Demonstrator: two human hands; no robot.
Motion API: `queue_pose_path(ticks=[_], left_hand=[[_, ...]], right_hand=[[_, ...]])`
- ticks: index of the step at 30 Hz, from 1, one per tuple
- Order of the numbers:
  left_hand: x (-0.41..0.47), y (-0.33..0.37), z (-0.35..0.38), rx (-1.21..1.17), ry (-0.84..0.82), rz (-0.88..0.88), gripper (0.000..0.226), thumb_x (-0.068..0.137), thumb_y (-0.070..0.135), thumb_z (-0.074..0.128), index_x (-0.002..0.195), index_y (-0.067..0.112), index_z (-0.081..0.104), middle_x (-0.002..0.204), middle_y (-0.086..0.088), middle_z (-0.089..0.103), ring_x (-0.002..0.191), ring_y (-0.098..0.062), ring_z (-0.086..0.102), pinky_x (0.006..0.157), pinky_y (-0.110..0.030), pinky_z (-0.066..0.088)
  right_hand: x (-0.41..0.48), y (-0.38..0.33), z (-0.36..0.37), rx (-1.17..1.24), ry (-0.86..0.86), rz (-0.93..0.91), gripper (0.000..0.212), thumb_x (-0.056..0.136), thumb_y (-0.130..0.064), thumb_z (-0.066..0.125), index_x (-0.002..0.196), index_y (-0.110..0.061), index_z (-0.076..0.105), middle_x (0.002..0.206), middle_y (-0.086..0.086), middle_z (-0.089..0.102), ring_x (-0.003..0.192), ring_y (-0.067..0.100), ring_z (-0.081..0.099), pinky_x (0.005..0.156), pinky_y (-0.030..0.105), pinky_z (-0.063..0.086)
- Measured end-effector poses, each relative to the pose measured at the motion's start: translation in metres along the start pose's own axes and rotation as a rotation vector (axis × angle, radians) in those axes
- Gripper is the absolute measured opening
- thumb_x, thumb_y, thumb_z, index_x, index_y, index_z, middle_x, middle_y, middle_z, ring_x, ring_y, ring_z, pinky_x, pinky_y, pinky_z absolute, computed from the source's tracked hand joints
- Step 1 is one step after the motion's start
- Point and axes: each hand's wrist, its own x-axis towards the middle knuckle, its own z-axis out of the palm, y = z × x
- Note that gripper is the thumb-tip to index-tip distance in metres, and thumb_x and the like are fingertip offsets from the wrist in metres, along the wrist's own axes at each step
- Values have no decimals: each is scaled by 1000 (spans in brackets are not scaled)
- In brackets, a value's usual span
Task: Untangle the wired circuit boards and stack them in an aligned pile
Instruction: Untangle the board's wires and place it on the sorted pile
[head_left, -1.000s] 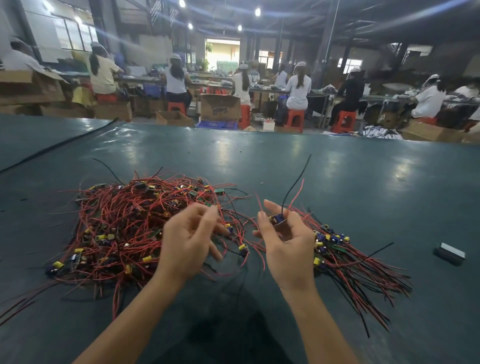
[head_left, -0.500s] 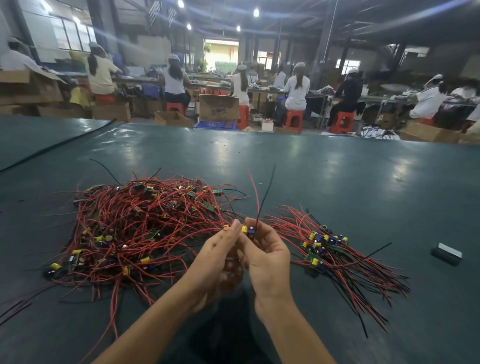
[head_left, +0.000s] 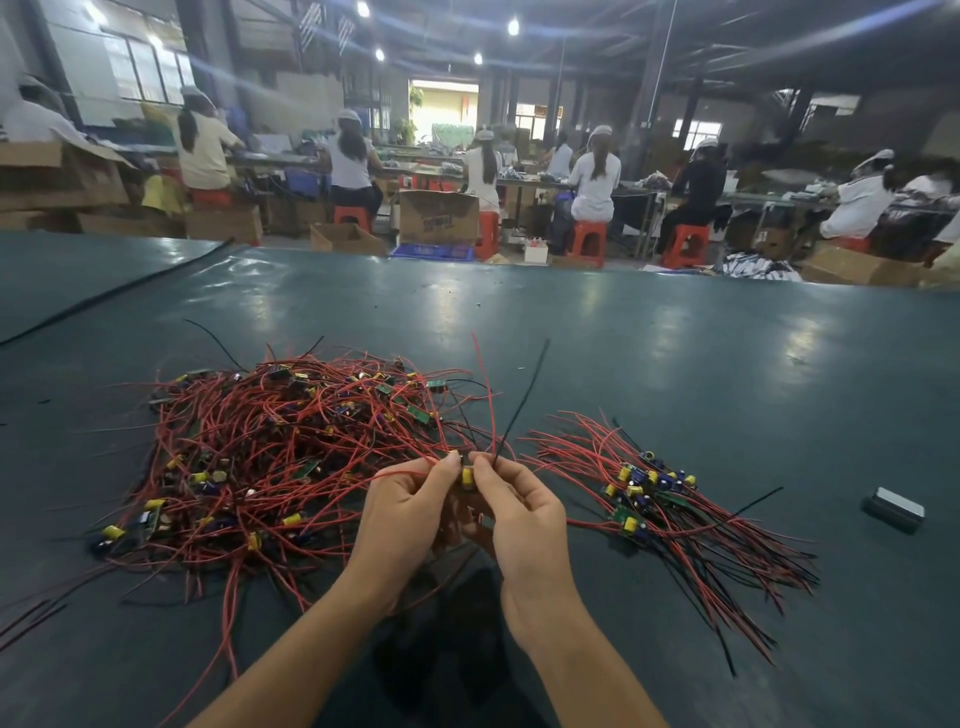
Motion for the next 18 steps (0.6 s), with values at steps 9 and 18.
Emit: queue_pose_path(ticks=[9, 18], left_hand=[[1, -3, 0, 9, 89, 53, 42, 99, 24, 54, 60, 17, 69, 59, -1, 66, 57, -14, 62, 57, -27, 51], [-6, -1, 4, -90, -183, -89, 47, 76, 61, 64, 61, 16, 69, 59, -11, 66, 52, -16, 63, 51, -21, 48]], right_hand=[[-1, -2, 3, 54, 53, 69, 12, 85, -22, 75, 77, -16, 80, 93, 17, 75, 84, 28, 65, 89, 56, 52], [-5, -4, 1, 55, -40, 107, 14, 75, -26, 76, 76, -12, 80, 87, 17, 76, 82, 31, 72, 82, 44, 59]])
